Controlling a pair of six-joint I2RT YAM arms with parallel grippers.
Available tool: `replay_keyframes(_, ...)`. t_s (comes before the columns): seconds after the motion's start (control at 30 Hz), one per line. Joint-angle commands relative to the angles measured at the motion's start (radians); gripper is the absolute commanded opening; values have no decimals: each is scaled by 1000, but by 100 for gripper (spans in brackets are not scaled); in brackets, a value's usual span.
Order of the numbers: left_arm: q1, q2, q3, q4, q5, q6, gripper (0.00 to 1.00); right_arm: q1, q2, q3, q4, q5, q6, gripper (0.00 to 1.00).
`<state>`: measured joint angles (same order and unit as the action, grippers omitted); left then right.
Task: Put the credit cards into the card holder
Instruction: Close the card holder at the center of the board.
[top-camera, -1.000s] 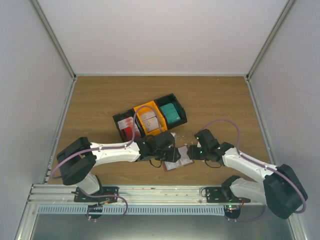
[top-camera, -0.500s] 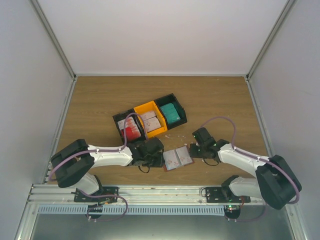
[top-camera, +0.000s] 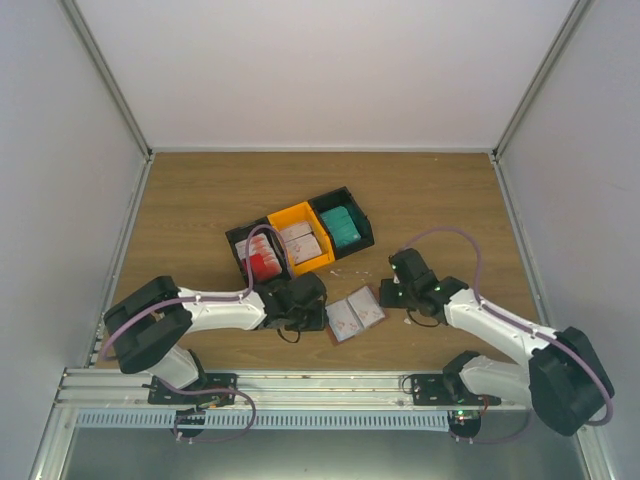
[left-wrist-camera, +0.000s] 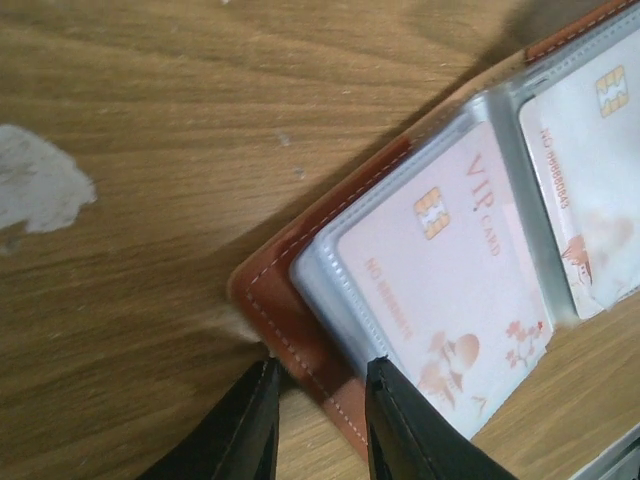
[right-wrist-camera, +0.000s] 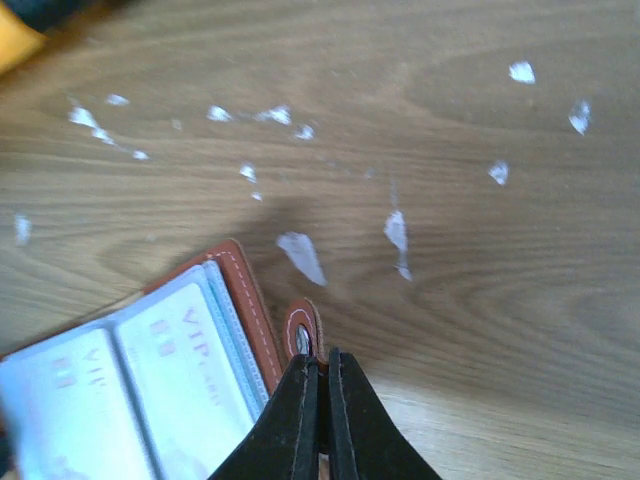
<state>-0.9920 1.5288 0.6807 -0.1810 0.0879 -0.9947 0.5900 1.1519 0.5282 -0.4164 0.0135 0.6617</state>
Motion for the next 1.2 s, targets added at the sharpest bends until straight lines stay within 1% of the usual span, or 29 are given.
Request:
replay_keyframes(0.0,5,51,-6,20,8,-1,27,5,-54,42,-30,-59,-24,0)
replay_keyframes(0.1,8,65,-4,48,17,11,26,6,-82,36,-13,-137,-41,1)
replay_keyframes(0.27,14,130,22,111,43,35,21,6,-108,29,11,-294,-63,1)
replay_keyframes(0.4,18,177,41,172,47,27,19,5,-157,-29,76,-447,-7,1)
replay_keyframes(0.43,18,186,35,214,58,26,18,5,-176,-53,104,-469,17,1)
replay_keyframes(0.5,20,208,38,260,76,30,18,6,-197,-90,160,-504,53,1)
replay_keyframes(0.6,24,243,62,306,88,46,18,6,-174,-120,211,-524,63,1)
replay_keyframes(0.73,26,257,64,348,78,35,18,5,-123,-158,261,-503,69,1)
replay_keyframes(0.87,24,172,-7,349,-6,0,18,5,-65,-192,332,-512,75,1)
replay_keyframes(1.07,19,-11,-107,281,-153,-49,21,6,57,-198,442,-585,50,1)
replay_keyframes(1.1,19,-33,-111,266,-167,-49,21,5,81,-193,448,-598,39,1)
replay_keyframes(1.17,20,-65,-111,242,-181,-39,22,5,121,-171,426,-605,12,9)
